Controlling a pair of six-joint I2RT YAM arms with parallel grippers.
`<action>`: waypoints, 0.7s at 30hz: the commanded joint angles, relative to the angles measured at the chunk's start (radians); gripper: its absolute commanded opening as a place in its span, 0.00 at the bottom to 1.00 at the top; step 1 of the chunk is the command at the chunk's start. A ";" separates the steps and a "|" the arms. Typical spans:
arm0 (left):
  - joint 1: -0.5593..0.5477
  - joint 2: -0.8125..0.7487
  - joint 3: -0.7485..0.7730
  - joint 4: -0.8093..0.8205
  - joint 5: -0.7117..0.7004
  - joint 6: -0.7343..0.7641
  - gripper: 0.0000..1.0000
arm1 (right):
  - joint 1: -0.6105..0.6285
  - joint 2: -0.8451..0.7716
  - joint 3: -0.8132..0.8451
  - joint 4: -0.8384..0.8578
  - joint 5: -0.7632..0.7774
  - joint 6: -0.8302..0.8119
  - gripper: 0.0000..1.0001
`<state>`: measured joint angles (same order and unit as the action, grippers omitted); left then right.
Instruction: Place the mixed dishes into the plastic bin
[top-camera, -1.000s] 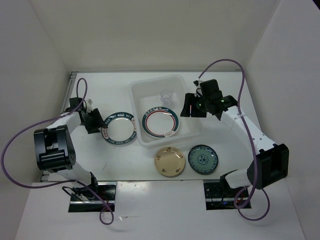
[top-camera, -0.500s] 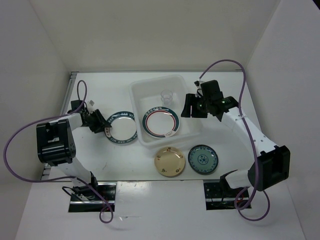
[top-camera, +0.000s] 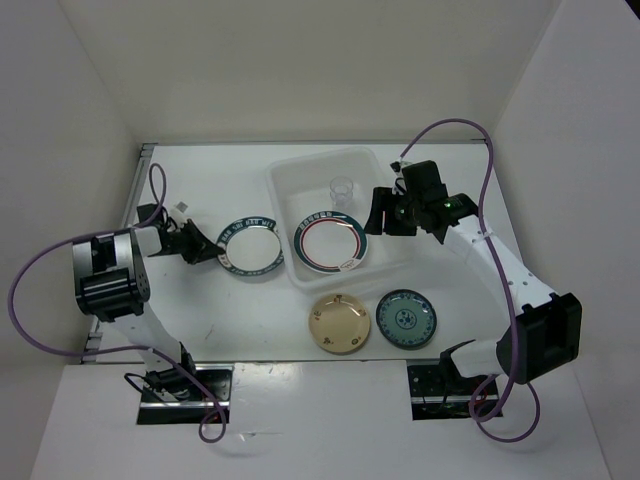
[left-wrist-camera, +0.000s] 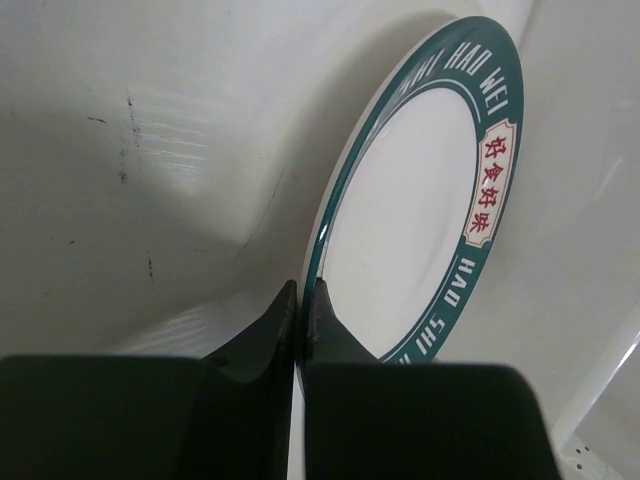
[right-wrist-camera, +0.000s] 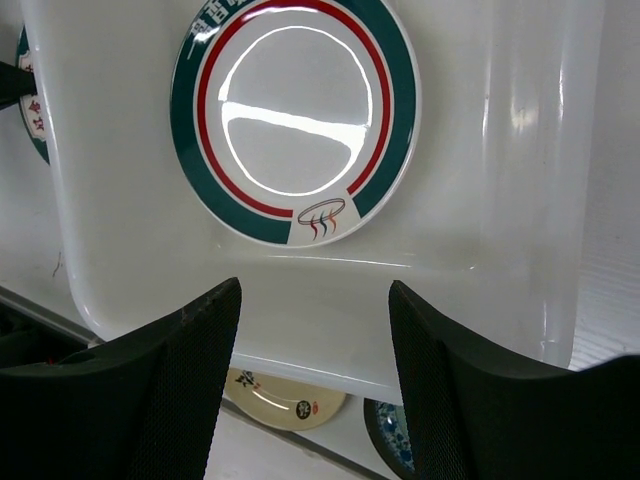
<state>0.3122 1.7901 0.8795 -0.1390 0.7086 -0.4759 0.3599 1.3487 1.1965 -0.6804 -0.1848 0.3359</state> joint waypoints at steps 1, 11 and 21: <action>0.024 -0.038 0.032 -0.082 -0.138 0.023 0.00 | -0.006 -0.026 -0.008 0.013 0.022 -0.001 0.67; 0.114 -0.296 0.225 -0.218 -0.248 -0.016 0.00 | -0.006 -0.017 0.031 0.013 0.050 0.008 0.74; 0.114 -0.501 0.234 -0.104 0.064 -0.223 0.00 | -0.006 0.010 0.072 0.004 0.100 0.008 0.74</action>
<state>0.4297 1.3590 1.1103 -0.3294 0.5823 -0.5838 0.3599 1.3529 1.2064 -0.6815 -0.1268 0.3431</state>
